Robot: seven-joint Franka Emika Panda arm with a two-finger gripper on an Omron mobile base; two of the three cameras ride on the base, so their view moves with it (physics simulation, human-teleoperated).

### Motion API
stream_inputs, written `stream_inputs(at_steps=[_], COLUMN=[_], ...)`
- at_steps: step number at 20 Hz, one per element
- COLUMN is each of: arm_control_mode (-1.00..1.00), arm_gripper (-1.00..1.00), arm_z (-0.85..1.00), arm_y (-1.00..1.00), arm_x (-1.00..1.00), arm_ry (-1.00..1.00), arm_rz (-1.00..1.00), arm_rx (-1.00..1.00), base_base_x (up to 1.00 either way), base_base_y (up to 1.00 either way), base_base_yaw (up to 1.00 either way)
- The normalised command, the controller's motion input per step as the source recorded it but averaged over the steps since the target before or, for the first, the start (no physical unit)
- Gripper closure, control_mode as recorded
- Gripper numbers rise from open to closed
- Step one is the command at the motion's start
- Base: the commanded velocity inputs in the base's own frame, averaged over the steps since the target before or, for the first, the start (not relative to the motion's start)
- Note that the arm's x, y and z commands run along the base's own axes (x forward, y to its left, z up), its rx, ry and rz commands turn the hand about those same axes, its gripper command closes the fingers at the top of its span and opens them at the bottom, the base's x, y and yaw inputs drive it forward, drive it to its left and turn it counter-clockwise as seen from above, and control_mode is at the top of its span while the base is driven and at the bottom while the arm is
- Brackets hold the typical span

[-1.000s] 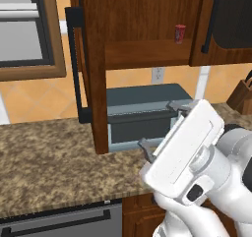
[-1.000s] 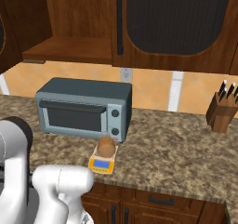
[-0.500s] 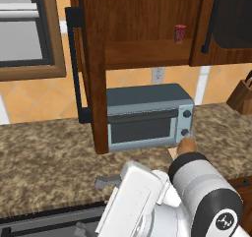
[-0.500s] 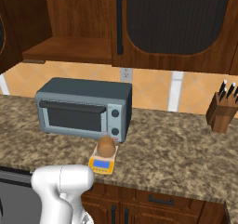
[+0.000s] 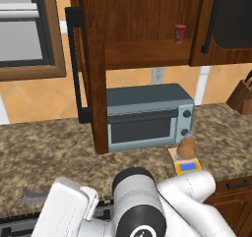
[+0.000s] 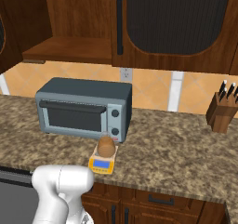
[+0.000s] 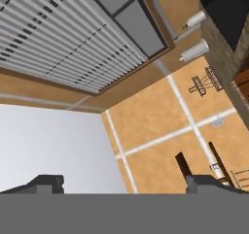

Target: Pick the honey bottle and place it on the digital scale for weighing, and close the cabinet.

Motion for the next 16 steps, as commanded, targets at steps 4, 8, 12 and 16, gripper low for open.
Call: stream_inputs(at_steps=[4, 8, 12, 16], arm_control_mode=[-1.0, -1.0, -1.0, -1.0], arm_gripper=[-1.0, -1.0, -1.0, -1.0], arm_z=[-0.49, -0.38, -0.11, 0.19], arm_y=[0.96, 0.42, 0.48, 0.33], arm_x=[0.36, 0.02, 0.6, 0.75], arm_ry=[0.02, -0.11, 0.02, 0.25], arm_rz=[-0.12, -0.06, -0.08, 0.0], arm_rx=[0.32, 0.6, 0.44, 0.11], base_base_x=[0.0, 0.0, 0.0, 0.0], base_base_y=[0.0, 0.0, 0.0, 0.0], base_base_yaw=[0.0, 0.0, 0.0, 0.0])
